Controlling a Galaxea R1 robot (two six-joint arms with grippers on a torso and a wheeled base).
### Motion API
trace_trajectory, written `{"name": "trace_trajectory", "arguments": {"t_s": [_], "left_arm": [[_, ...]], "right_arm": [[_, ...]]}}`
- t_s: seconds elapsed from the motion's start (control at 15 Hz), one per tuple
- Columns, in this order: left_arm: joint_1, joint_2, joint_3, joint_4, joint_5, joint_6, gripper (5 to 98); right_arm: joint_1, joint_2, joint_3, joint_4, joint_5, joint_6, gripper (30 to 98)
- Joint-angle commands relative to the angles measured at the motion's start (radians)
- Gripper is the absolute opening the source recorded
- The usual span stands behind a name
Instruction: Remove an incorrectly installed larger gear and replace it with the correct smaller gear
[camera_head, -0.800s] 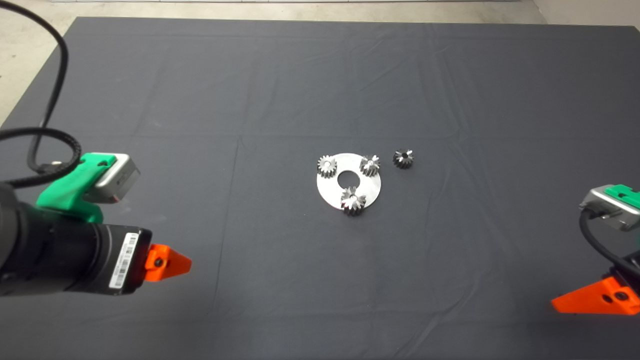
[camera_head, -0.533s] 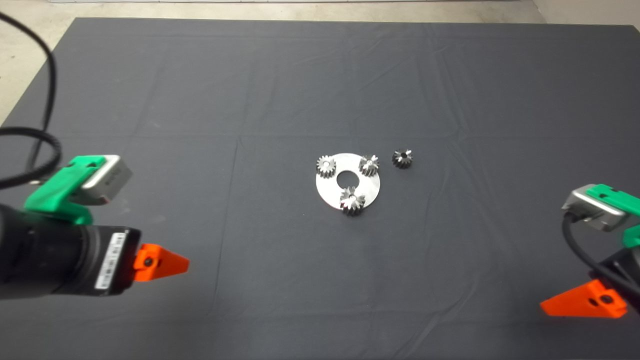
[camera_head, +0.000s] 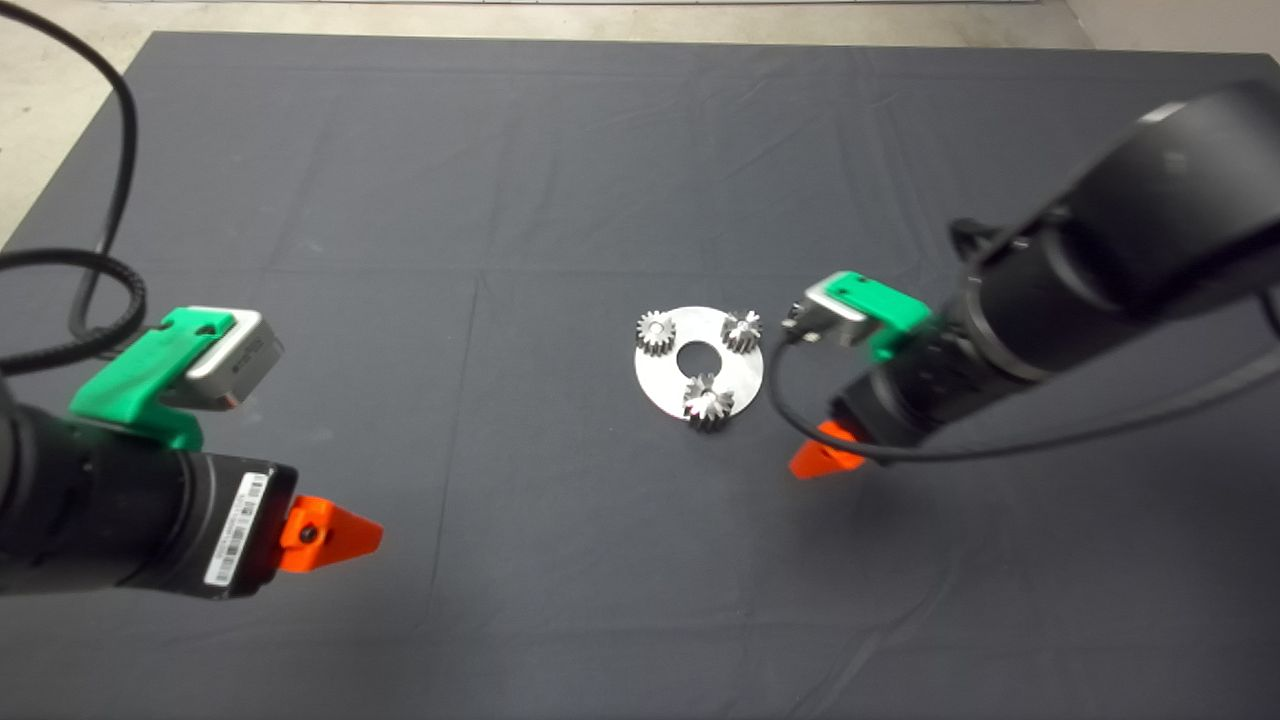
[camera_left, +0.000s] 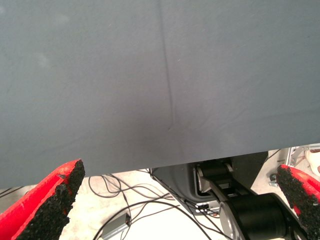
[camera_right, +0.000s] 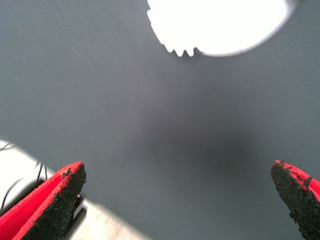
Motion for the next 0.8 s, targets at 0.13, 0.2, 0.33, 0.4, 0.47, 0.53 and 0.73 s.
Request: {"name": "trace_trajectory", "arguments": {"t_s": [0.13, 0.2, 0.33, 0.4, 0.47, 0.53, 0.73], "left_arm": [[-0.015, 0.002, 0.005, -0.014, 0.005, 0.002, 98.1], [-0.015, 0.002, 0.007, -0.014, 0.005, 0.001, 98.1], [-0.015, 0.002, 0.008, -0.014, 0.005, 0.001, 98.1], [-0.015, 0.002, 0.008, -0.014, 0.005, 0.001, 98.1], [-0.015, 0.001, 0.010, -0.015, 0.007, 0.001, 98.1], [-0.015, 0.000, 0.010, -0.016, 0.007, 0.001, 98.1], [-0.015, 0.000, 0.011, -0.016, 0.007, -0.001, 98.1]], "right_arm": [[-0.074, 0.133, -0.125, -0.170, -0.017, -0.079, 97.7], [-0.087, 0.132, -0.126, -0.201, -0.019, -0.083, 97.7], [-0.111, 0.130, -0.126, -0.259, -0.029, -0.101, 97.7], [-0.120, 0.123, -0.125, -0.287, -0.031, -0.103, 97.7], [-0.127, 0.117, -0.125, -0.307, -0.032, -0.106, 97.7], [-0.136, 0.107, -0.125, -0.322, -0.034, -0.112, 97.7], [-0.176, 0.080, -0.125, -0.395, -0.034, -0.119, 97.7]]}}
